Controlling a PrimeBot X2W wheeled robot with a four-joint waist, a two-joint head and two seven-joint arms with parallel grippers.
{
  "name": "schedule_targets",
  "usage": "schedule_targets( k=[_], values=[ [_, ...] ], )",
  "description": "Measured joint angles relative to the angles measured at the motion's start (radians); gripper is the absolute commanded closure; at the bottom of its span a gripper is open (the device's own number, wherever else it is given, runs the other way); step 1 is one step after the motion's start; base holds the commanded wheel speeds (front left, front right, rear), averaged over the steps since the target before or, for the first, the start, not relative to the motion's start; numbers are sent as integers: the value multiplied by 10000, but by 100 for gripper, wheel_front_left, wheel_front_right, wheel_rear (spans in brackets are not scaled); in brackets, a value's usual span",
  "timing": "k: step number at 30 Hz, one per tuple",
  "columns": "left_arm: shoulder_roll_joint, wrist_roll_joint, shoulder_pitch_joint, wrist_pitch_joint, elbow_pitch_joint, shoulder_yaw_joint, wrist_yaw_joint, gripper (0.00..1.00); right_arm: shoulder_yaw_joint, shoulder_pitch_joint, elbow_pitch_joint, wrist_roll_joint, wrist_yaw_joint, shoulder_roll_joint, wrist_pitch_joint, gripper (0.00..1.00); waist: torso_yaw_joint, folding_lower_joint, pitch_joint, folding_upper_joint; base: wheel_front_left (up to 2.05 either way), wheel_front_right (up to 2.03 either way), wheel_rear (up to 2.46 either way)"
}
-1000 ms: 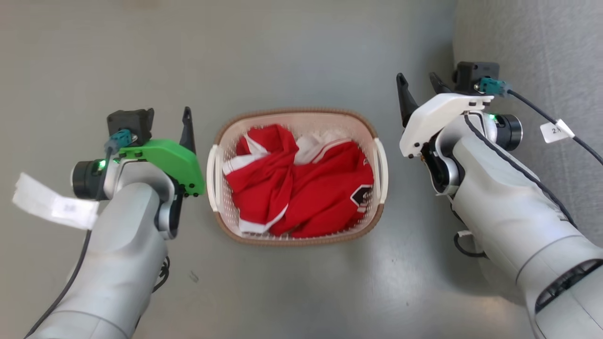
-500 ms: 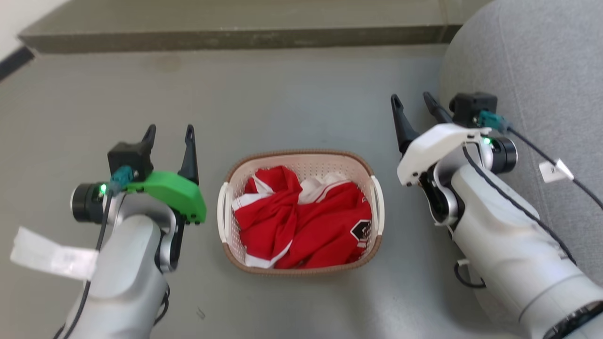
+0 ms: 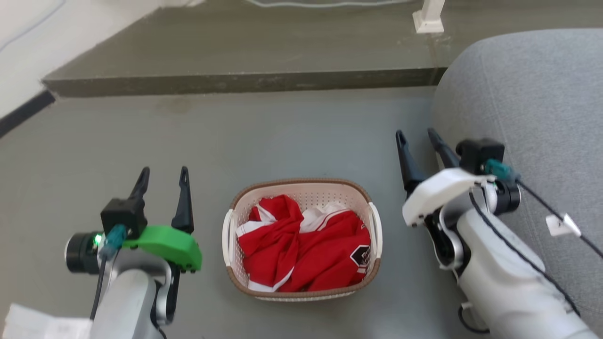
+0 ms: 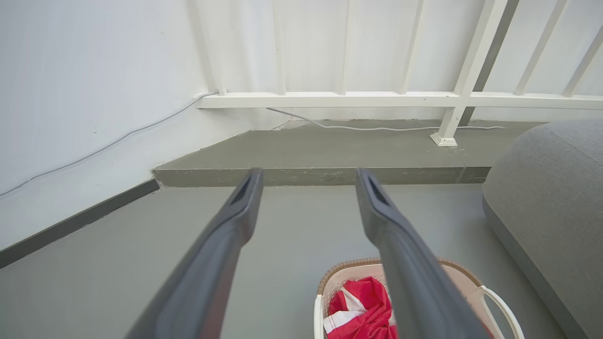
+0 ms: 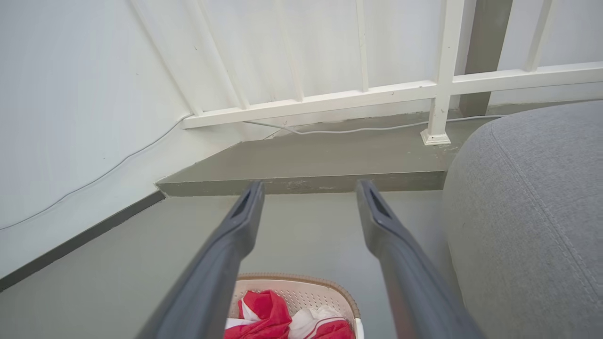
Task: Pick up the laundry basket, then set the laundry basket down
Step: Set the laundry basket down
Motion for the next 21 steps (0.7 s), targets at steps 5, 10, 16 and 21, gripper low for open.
schedule_targets(
  k=[5,10,16,21],
  values=[
    [2,418,774,0,-721,255,0,0,-326,725,-652,-307,0,17,0,0,-71,0,-246,0,0,0,0],
    [0,614,1390,0,-1390,554,0,0,-706,1351,-1208,-700,0,23,0,0,-134,0,-344,0,0,0,0],
    [-29,1003,2236,0,-1927,1095,0,0,-1254,2135,-1772,-1014,-2,63,0,0,-190,0,-417,0,0,0,0],
    [-102,1168,2673,2,-2263,1312,2,0,-1509,2692,-2132,-1271,-2,244,0,0,-225,0,-449,0,0,0,0]
  ],
)
